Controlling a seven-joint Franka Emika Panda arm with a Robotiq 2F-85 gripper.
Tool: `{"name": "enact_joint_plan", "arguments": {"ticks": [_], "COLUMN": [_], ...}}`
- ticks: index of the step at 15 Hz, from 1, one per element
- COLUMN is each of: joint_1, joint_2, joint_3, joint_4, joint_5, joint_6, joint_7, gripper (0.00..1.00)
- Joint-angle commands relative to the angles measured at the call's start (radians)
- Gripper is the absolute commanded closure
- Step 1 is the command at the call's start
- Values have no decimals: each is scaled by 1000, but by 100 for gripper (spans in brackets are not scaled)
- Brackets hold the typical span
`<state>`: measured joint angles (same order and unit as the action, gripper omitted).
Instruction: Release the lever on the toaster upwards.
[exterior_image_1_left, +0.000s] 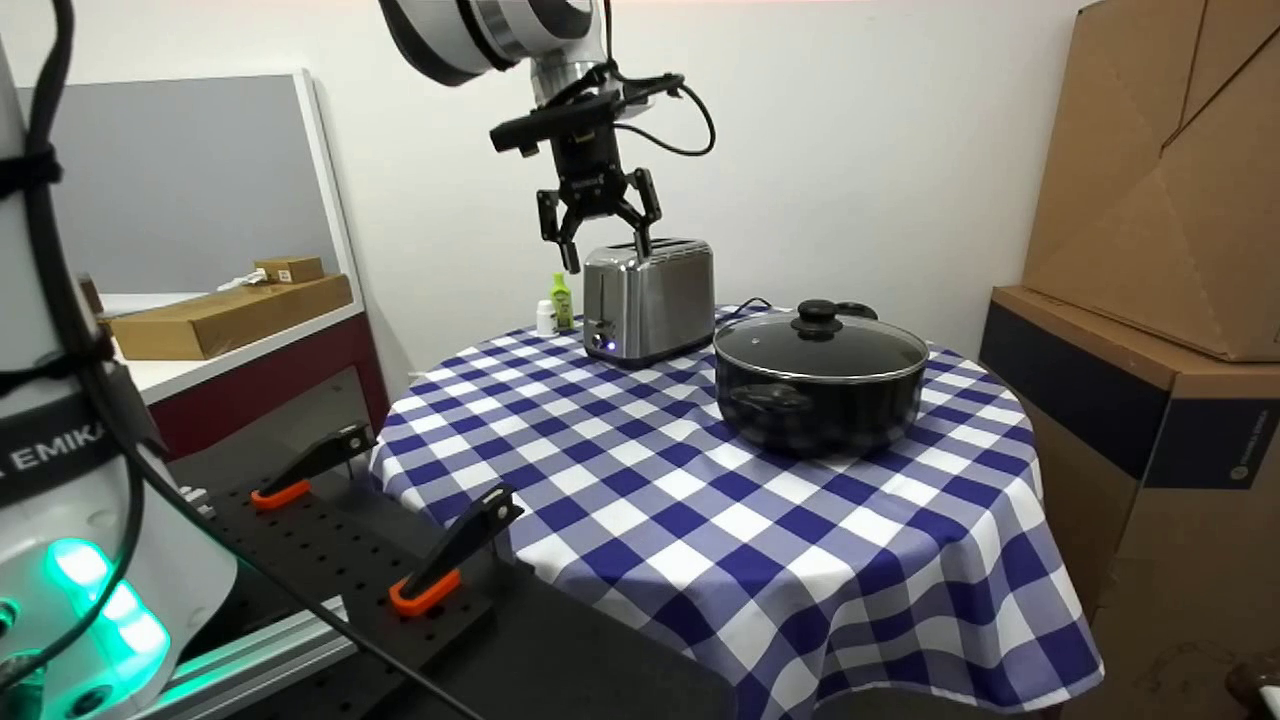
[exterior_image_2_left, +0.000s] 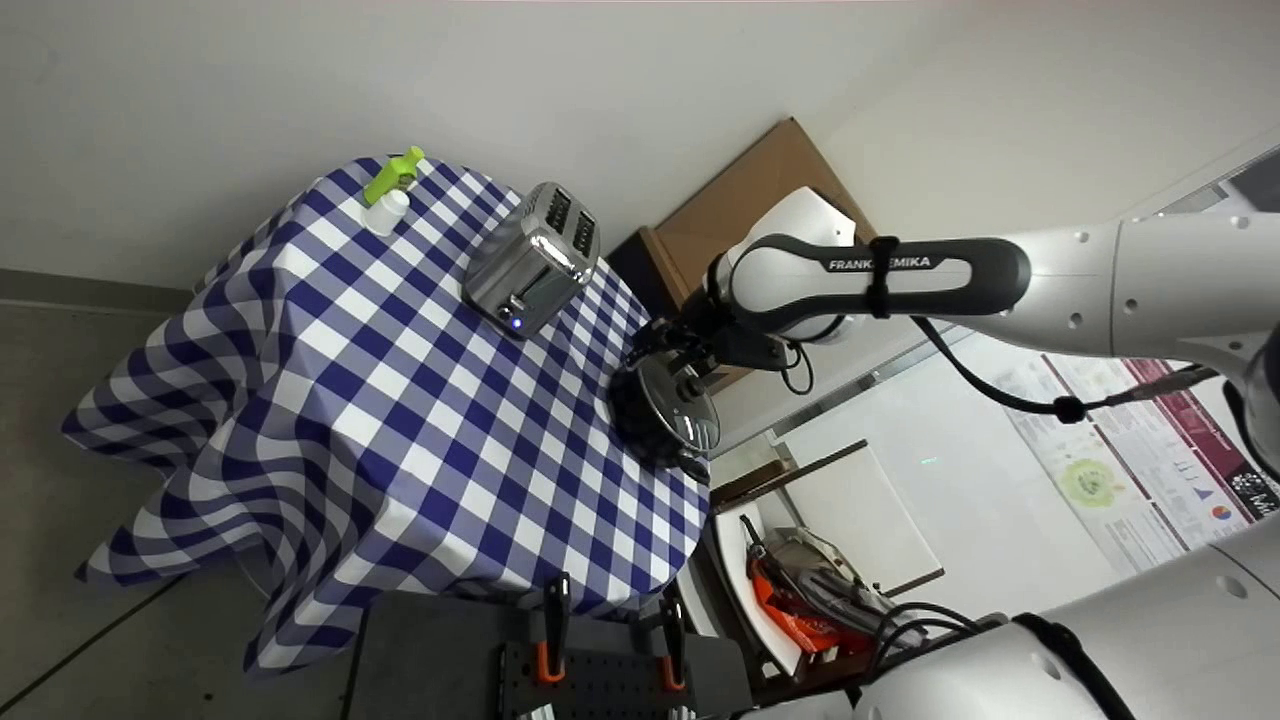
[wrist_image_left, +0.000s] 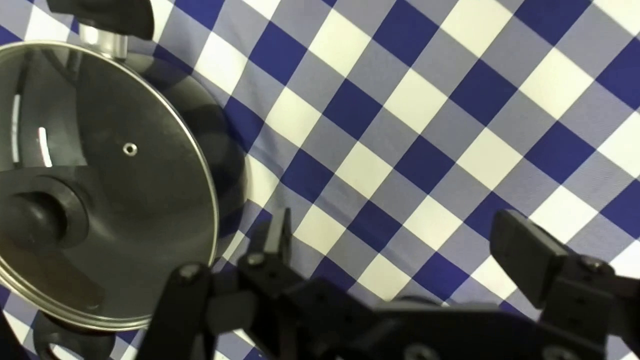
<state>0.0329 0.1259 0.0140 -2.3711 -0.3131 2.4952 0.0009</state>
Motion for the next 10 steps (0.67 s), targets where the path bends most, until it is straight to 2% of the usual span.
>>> {"name": "enact_joint_plan", "arguments": {"ticks": [1,10], "joint_1": [22,102], "joint_2": [139,360], "joint_3": [-18,-64], "joint_4": [109,232], "joint_5": [-87,-111], "joint_6": [65,289], "joint_7": [56,72], "gripper": [0,0]}}
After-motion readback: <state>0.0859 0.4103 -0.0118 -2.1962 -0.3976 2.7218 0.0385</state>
